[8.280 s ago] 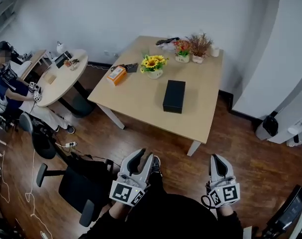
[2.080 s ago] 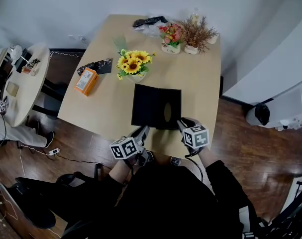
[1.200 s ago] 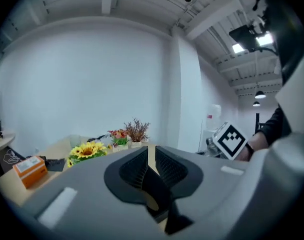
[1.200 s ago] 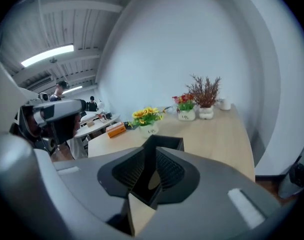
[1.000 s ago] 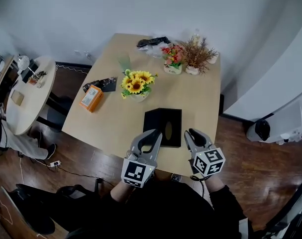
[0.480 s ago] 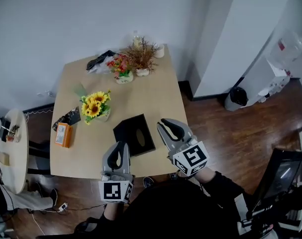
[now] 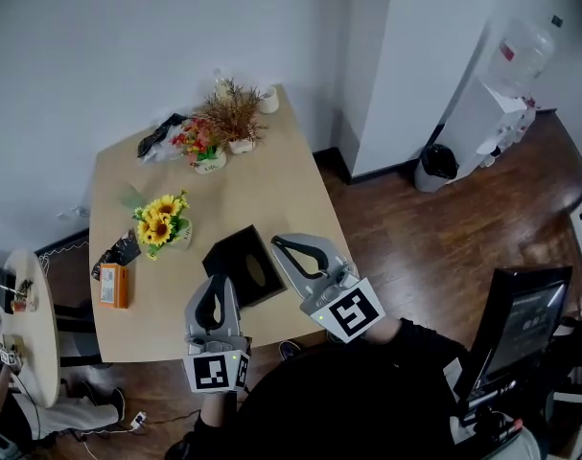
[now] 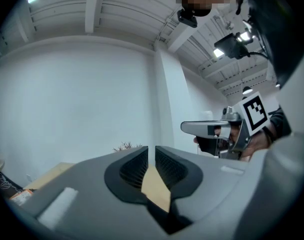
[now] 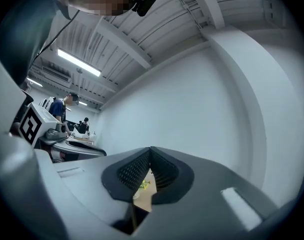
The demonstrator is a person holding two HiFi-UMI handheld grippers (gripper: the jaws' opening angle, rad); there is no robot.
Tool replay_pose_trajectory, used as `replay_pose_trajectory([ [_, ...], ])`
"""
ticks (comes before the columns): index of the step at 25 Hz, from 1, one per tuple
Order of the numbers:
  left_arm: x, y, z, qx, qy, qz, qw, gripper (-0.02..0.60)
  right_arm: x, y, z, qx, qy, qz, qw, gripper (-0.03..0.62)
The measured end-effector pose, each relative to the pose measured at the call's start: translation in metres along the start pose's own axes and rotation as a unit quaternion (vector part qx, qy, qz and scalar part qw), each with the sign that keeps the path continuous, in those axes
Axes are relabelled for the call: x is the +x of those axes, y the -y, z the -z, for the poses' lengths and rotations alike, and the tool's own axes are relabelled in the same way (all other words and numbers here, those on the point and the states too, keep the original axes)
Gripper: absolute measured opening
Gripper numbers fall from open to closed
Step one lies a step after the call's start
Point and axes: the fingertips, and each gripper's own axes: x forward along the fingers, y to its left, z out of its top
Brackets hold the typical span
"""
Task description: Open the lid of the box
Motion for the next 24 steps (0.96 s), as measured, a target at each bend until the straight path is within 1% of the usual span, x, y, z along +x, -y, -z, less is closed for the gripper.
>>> replay_pose_trajectory([
  [2,-0.003,0.001,0.000,0.000,-0.003,-0.004,1.0000,0.026,0.000,-0.001,0.000,0.009,0.000,-0.002,1.000,0.000],
  [4,-0.005,0.004,-0.001,0.000,-0.007,-0.008,0.9999,0.025,-0.002,-0.001,-0.002,0.029,0.003,-0.002,1.000,0.000],
  [6,-0.002,0.005,-0.002,-0.001,-0.009,-0.007,0.9999,0.025,-0.003,0.002,-0.002,0.048,-0.005,0.001,0.999,0.000],
  [7,0.001,0.005,-0.002,-0.003,-0.010,-0.006,0.9999,0.025,-0.003,0.004,-0.001,0.048,-0.010,0.003,0.999,0.000],
  [10,0.005,0.003,-0.006,0.002,0.002,-0.003,1.0000,0.025,-0.003,0.004,0.004,0.017,-0.025,-0.001,1.000,0.000],
  [24,-0.007,-0.005,0.001,-0.016,-0.002,-0.019,0.9997,0.025,0.001,-0.010,0.011,0.012,-0.038,-0.020,0.999,0.000],
])
